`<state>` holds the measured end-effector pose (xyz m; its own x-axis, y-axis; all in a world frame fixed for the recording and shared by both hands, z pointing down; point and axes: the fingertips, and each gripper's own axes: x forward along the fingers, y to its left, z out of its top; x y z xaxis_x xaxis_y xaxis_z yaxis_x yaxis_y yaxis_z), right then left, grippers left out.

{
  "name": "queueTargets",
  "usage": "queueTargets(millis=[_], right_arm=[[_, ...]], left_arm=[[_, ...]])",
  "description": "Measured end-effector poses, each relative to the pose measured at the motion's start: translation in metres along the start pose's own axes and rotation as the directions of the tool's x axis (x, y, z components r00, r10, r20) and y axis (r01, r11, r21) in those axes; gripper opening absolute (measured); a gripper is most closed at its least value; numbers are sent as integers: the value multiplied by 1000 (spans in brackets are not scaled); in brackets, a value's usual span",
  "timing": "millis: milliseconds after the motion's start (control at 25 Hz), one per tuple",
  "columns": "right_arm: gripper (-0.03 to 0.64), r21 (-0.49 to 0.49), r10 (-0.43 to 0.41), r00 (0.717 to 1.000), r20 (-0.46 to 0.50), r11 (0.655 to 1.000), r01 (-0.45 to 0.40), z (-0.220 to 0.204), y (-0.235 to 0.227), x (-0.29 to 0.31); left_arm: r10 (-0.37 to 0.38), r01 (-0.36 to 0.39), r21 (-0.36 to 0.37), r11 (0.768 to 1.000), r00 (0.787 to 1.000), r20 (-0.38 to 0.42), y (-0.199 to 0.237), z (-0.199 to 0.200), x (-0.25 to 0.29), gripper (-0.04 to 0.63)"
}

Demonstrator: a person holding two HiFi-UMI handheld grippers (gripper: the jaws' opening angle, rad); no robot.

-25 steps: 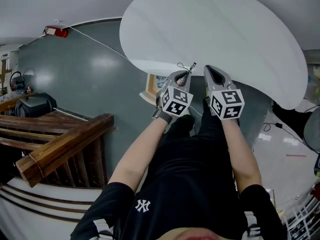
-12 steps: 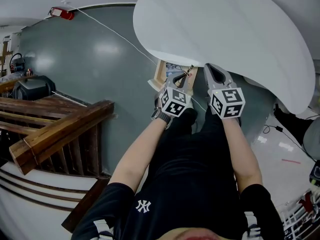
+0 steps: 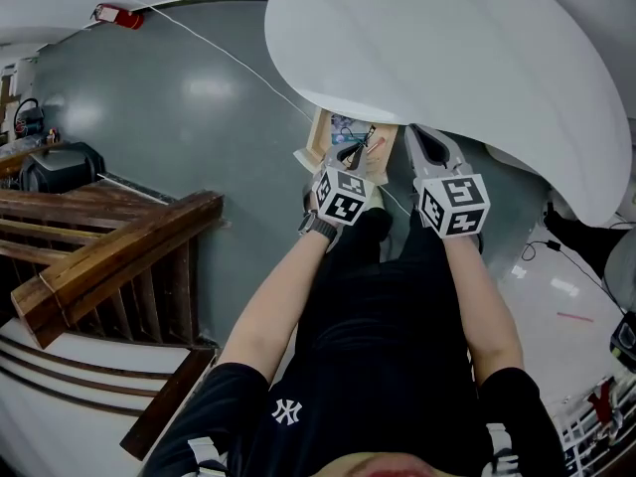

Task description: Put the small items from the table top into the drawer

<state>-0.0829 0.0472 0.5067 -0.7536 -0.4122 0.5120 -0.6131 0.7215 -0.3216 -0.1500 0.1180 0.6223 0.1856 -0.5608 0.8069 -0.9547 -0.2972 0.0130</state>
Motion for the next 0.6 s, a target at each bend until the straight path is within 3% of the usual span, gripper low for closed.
queueTargets(millis=[600], right_arm=[[21, -19, 3, 1000, -6, 1000, -3, -5, 1, 17]], left_arm=[[27, -27, -38, 999, 1000, -14, 29, -12, 18, 26]])
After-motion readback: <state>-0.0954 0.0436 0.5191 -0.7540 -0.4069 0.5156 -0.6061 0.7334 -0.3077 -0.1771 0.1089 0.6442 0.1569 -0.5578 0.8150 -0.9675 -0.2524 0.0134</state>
